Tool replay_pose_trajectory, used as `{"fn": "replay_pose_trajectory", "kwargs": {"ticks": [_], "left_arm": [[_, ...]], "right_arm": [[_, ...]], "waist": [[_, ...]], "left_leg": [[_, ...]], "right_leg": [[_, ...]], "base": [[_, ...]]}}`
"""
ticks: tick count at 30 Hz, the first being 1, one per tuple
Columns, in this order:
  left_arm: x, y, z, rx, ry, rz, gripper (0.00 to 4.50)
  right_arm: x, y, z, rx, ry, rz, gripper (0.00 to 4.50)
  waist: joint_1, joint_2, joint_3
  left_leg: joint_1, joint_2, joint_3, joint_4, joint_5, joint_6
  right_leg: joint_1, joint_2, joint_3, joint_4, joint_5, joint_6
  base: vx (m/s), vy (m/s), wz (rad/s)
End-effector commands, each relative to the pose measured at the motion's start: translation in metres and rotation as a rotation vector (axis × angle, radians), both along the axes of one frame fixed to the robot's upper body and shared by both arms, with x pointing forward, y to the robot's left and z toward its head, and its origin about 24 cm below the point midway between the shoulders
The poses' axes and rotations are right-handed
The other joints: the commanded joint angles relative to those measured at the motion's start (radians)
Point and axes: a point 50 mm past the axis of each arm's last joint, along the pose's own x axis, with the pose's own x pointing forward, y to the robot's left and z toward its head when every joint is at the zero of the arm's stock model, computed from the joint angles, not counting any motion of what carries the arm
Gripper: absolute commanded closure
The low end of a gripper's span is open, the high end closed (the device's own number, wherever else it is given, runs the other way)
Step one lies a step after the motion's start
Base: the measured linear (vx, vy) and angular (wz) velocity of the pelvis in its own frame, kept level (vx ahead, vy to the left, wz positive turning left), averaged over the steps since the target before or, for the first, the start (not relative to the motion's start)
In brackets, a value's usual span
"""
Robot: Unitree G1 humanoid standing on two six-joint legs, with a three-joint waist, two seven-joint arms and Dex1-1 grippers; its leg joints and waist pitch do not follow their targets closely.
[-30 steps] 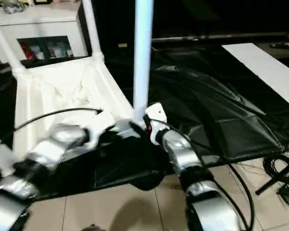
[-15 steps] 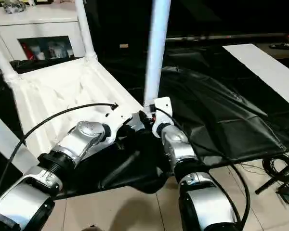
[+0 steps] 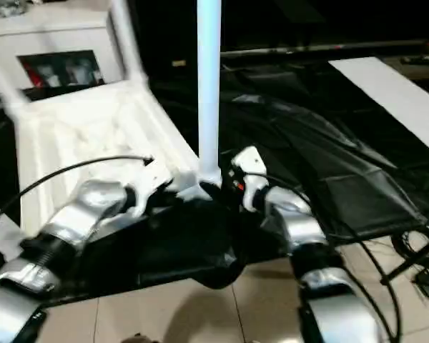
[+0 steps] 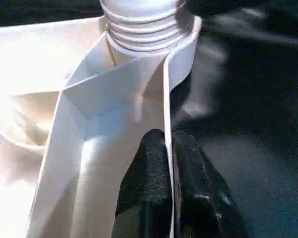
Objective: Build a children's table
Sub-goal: Rotate leg to tighten
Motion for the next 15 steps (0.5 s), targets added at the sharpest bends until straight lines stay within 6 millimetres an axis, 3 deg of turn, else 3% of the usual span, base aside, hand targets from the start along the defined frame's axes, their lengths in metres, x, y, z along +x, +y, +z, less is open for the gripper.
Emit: {"fn": "replay_pose_trajectory", "kwargs": {"ticks": [1,2,6,13,15], "left_arm": [[-0.0104,-0.0137,0.0113,-0.049,0.000,-0.172,4.50],[-0.0111,-0.0133,0.0124,-0.053,0.001,-0.179,4.50],[-0.0138,-0.0093,0.0153,-0.066,0.015,-0.195,4.50],[-0.0140,-0.0085,0.0146,-0.064,0.020,-0.192,4.50],[-0.0135,-0.0081,0.0156,-0.064,0.018,-0.186,4.50]], "right_arm": [[-0.0054,0.0014,0.0042,-0.009,0.005,0.086,0.62],[-0.0058,0.0004,0.0037,-0.011,0.011,0.086,0.62],[-0.0097,0.0006,0.0026,-0.002,0.039,0.136,0.62],[-0.0121,0.0047,0.0019,-0.004,0.055,0.178,0.62],[-0.0113,0.0074,0.0022,0.001,0.061,0.177,0.97]], "waist": [[0.002,-0.013,-0.077],[0.002,-0.009,-0.077],[-0.001,-0.006,-0.074],[0.002,-0.011,-0.075],[0.002,-0.012,-0.075]], "left_leg": [[0.007,0.029,0.001,-0.060,-0.170,0.089],[0.011,0.033,0.001,-0.062,-0.182,0.085],[0.011,0.030,0.002,-0.064,-0.214,0.063],[0.005,0.026,0.002,-0.063,-0.196,0.062],[0.005,0.026,0.002,-0.063,-0.192,0.061]], "right_leg": [[0.053,-0.061,0.055,-0.067,-0.285,-0.186],[0.048,-0.059,0.058,-0.062,-0.259,-0.202],[0.048,-0.058,0.061,-0.062,-0.261,-0.208],[0.055,-0.062,0.063,-0.063,-0.273,-0.191],[0.054,-0.061,0.063,-0.063,-0.278,-0.188]], "base": [[0.000,0.000,0.00],[0.000,0.000,0.00],[0.000,0.000,0.00],[0.000,0.000,0.00],[0.000,0.000,0.00]]}}
